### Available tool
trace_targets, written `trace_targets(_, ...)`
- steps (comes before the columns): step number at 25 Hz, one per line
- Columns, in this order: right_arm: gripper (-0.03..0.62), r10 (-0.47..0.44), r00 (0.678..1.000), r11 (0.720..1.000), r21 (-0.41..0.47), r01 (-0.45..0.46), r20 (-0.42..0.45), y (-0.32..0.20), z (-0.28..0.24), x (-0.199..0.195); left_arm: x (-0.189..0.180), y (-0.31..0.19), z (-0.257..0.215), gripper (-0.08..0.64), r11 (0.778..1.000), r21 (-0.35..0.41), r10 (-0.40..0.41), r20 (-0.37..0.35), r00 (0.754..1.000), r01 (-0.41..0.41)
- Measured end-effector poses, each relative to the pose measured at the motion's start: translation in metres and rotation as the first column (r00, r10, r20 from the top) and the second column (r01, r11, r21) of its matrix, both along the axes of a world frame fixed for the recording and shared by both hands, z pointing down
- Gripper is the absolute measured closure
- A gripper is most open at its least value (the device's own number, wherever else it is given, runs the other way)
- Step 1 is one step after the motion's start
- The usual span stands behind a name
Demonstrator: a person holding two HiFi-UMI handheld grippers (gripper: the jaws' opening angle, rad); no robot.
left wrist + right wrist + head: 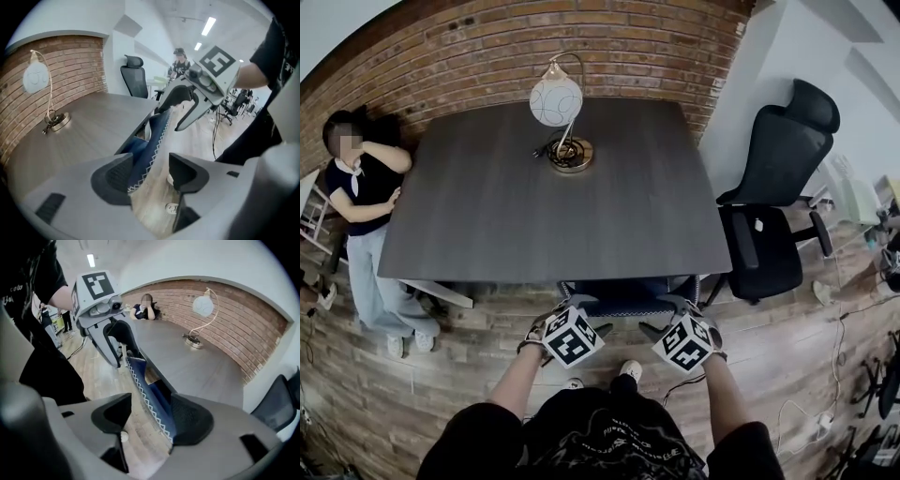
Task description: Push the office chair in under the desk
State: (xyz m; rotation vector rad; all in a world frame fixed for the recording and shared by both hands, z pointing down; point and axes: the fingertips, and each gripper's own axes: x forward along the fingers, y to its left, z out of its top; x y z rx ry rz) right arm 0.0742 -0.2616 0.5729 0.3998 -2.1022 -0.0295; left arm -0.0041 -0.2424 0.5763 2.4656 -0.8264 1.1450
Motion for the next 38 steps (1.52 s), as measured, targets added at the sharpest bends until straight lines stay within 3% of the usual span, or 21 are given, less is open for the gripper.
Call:
trace_targets(5, 0.336, 0.145, 0.984, 0.986, 0.07, -0.153, 0.105, 0.002, -0.024, 0.002, -0.005, 0.004, -0.026, 0.314, 0.991, 0.067, -0.109, -0.141, 0.984, 0.119)
trace_targets(9, 0.336, 0.267, 0.929, 0.948, 0.103, -0.3, 0.256, 0.006, -0.05, -0.001, -0.022, 0.008, -0.046, 0.327, 0.957, 0.054, -0.252, -0.329, 0.91, 0.285)
trace_targets(11, 0.337, 0.3, 0.901, 0.932, 0.107, -0.347, 0.312, 0.011, -0.061, -0.004, -0.032, 0.012, -0.054, 0.339, 0.939, 0.06, -0.293, -0.382, 0.877, 0.34)
trace_targets(18, 0.337, 0.365, 0.814, 0.866, 0.156, -0.475, 0.452, 0.027, -0.098, -0.005, -0.054, 0.026, -0.089, 0.348, 0.882, 0.209, -0.311, -0.416, 0.855, 0.422)
trace_targets(26, 0.339, 0.435, 0.659, 0.794, 0.084, -0.602, 0.613, 0.053, -0.131, -0.005, -0.064, 0.052, -0.121, 0.364, 0.81, 0.256, -0.348, -0.515, 0.783, 0.528)
trace_targets(30, 0.391, 0.435, 0.64, 0.767, 0.111, -0.632, 0.634, 0.06, -0.136, 0.0, -0.065, 0.058, -0.133, 0.37, 0.791, 0.275, -0.339, -0.546, 0.766, 0.546)
trace_targets(33, 0.415, 0.445, 0.608, 0.751, 0.095, -0.653, 0.658, 0.067, -0.141, 0.005, -0.069, 0.062, -0.142, 0.391, 0.77, 0.289, -0.345, -0.561, 0.752, 0.569)
trace_targets(36, 0.531, 0.435, 0.605, 0.741, 0.117, -0.661, 0.667, 0.071, -0.148, 0.006, -0.078, 0.066, -0.152, 0.506, 0.73, 0.302, -0.364, -0.587, 0.723, 0.613)
trace_targets(38, 0.55, 0.426, 0.608, 0.736, 0.134, -0.663, 0.67, 0.073, -0.152, 0.006, -0.079, 0.069, -0.154, 0.528, 0.725, 0.292, -0.365, -0.606, 0.707, 0.624)
